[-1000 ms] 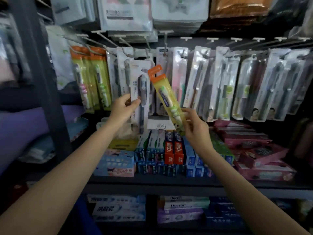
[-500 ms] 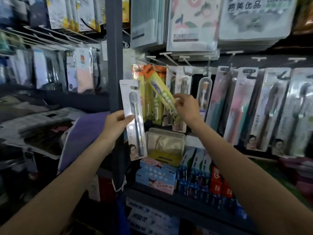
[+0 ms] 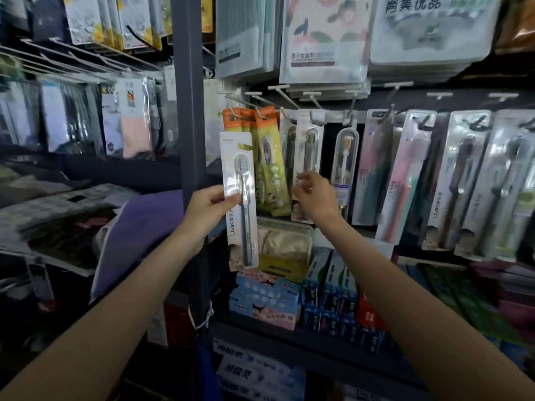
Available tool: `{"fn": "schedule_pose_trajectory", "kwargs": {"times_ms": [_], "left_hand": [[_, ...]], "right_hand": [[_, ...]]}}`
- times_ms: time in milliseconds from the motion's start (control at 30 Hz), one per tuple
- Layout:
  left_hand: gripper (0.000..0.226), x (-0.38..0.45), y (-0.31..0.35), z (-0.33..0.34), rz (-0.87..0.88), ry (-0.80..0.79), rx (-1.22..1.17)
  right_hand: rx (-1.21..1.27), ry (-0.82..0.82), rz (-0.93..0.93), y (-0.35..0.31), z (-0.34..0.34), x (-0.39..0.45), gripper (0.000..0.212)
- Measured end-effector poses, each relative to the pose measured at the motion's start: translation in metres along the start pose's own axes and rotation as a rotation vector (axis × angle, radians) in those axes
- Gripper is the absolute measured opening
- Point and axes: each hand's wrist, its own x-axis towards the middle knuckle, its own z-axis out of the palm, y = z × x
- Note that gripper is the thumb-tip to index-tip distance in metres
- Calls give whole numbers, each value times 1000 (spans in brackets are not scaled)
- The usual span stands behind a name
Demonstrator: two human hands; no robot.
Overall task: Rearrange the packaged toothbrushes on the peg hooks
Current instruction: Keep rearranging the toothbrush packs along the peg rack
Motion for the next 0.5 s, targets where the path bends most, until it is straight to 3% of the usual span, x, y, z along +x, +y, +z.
{"fn": "schedule_pose_trajectory", "kwargs": {"times_ms": [233,333,433,500], "left_hand": [[18,-1,15,28,20,-153,3],[24,2,21,41,83,-190,26],[29,15,22,40,160,-99,113],[39,31,18,34,144,65,157]], "right_hand": [[330,-210,-43,-18,-14,-14,42],[356,-192,-45,-23,-14,-11,29],[265,-72,-31,-19,-20,-1,22],[183,-45,-1,-11,-25,6,36]]}}
